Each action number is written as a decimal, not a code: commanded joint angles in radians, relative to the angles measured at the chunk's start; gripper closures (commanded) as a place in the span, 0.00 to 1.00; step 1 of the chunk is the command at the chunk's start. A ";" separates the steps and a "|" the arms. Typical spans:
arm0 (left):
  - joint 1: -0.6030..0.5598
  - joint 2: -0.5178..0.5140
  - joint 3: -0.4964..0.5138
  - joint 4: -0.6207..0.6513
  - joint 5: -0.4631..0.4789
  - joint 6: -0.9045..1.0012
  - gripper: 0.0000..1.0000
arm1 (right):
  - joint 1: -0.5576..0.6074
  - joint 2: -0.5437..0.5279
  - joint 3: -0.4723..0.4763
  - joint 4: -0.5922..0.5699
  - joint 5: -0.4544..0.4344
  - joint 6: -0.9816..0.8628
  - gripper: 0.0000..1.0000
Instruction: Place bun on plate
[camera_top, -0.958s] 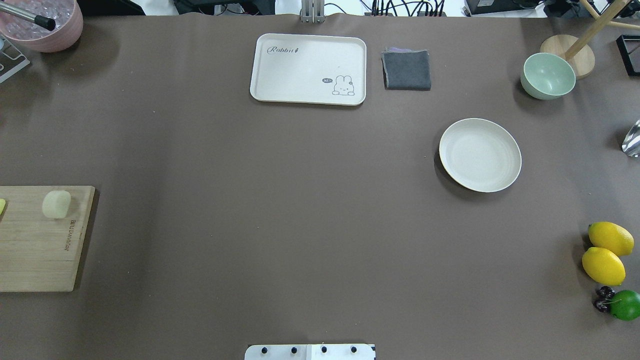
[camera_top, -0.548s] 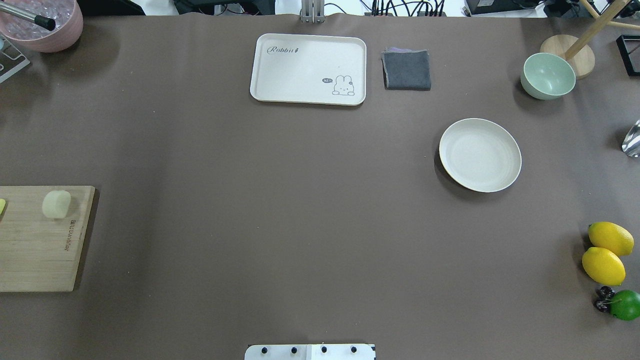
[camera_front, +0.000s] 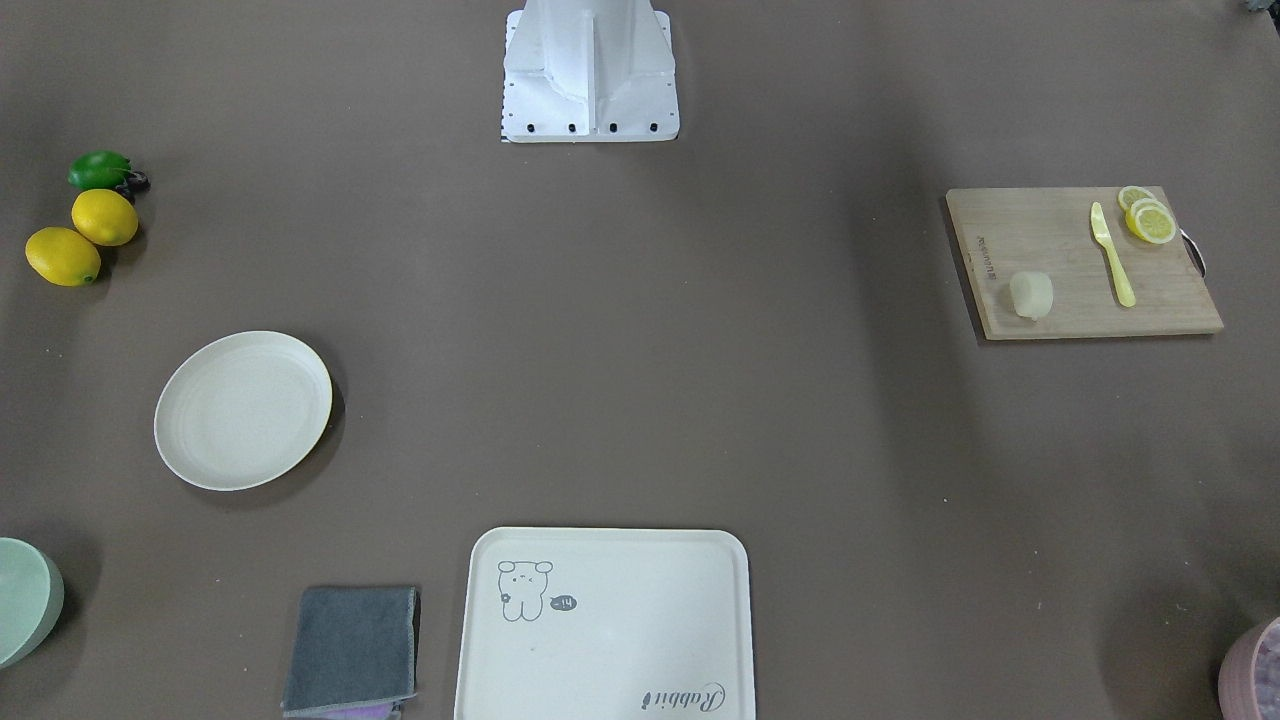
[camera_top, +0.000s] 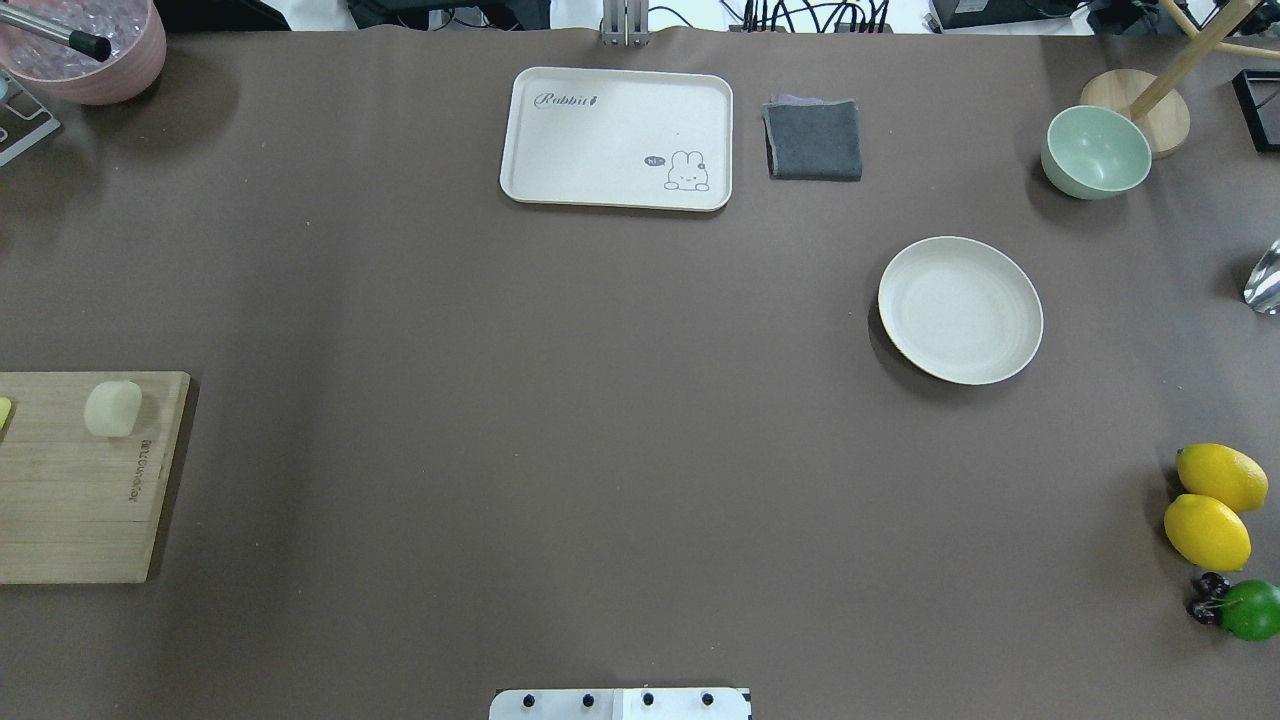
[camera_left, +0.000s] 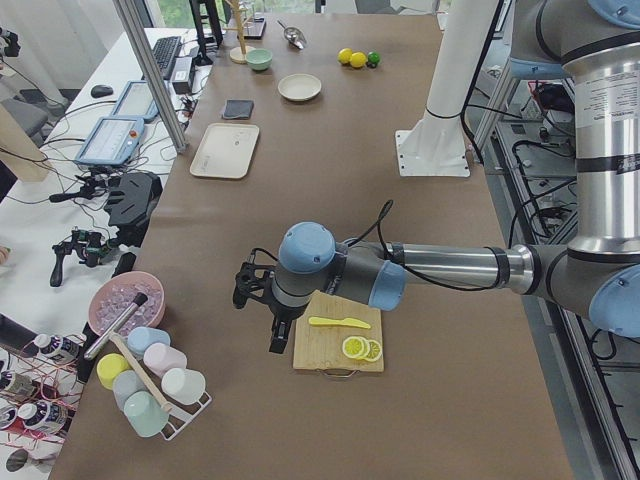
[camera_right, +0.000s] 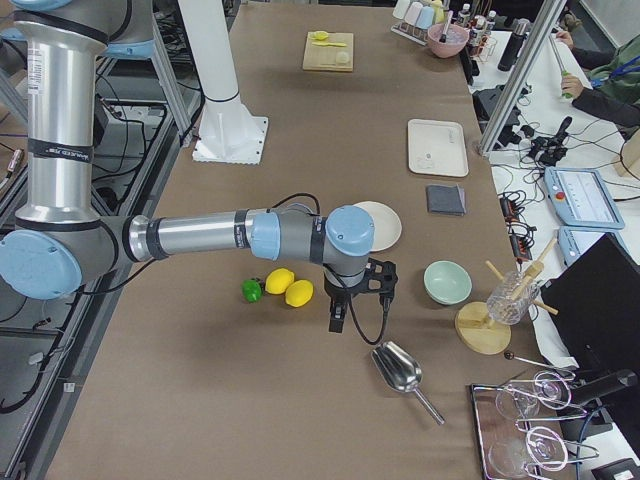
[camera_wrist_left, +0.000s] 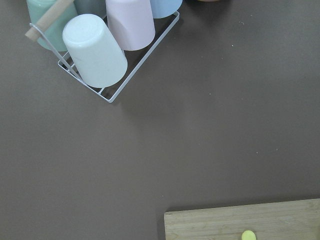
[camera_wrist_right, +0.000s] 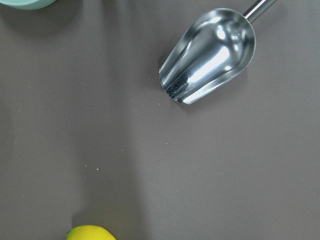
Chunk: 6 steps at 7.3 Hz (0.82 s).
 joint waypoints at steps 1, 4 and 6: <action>0.004 -0.002 -0.002 0.000 0.000 -0.002 0.02 | 0.000 0.002 0.000 0.000 0.006 -0.001 0.00; 0.019 -0.002 -0.003 0.000 -0.002 -0.002 0.02 | 0.000 0.000 0.000 0.000 0.006 -0.006 0.00; 0.028 -0.001 -0.040 -0.008 -0.006 -0.002 0.02 | -0.002 -0.002 -0.005 0.082 0.012 0.001 0.00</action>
